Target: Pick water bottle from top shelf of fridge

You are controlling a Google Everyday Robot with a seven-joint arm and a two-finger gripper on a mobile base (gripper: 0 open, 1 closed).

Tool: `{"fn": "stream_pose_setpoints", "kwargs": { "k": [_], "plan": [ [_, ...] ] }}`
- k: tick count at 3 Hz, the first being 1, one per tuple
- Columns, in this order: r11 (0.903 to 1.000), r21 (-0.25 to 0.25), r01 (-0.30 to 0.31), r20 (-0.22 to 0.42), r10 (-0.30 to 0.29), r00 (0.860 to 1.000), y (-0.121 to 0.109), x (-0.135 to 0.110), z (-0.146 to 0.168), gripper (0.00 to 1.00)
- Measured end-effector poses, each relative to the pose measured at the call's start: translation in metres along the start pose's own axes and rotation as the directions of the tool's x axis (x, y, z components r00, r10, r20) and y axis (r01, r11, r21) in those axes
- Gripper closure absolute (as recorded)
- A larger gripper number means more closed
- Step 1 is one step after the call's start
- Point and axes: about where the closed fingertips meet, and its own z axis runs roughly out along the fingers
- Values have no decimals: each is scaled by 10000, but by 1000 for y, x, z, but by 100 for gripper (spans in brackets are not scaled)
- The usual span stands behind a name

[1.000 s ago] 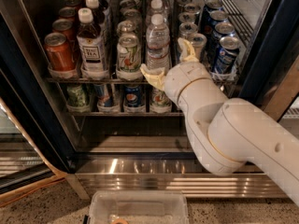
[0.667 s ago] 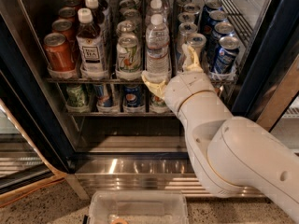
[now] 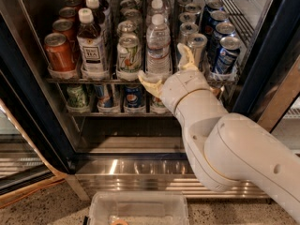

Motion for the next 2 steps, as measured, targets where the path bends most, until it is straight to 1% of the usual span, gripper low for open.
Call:
{"fn": "stream_pose_setpoints", "kwargs": {
  "k": [1, 2],
  "plan": [
    [9998, -175, -31, -7, 31, 10000, 5, 3, 8, 32],
    [9998, -213, -40, -92, 38, 10000, 6, 9, 20, 32]
  ]
}}
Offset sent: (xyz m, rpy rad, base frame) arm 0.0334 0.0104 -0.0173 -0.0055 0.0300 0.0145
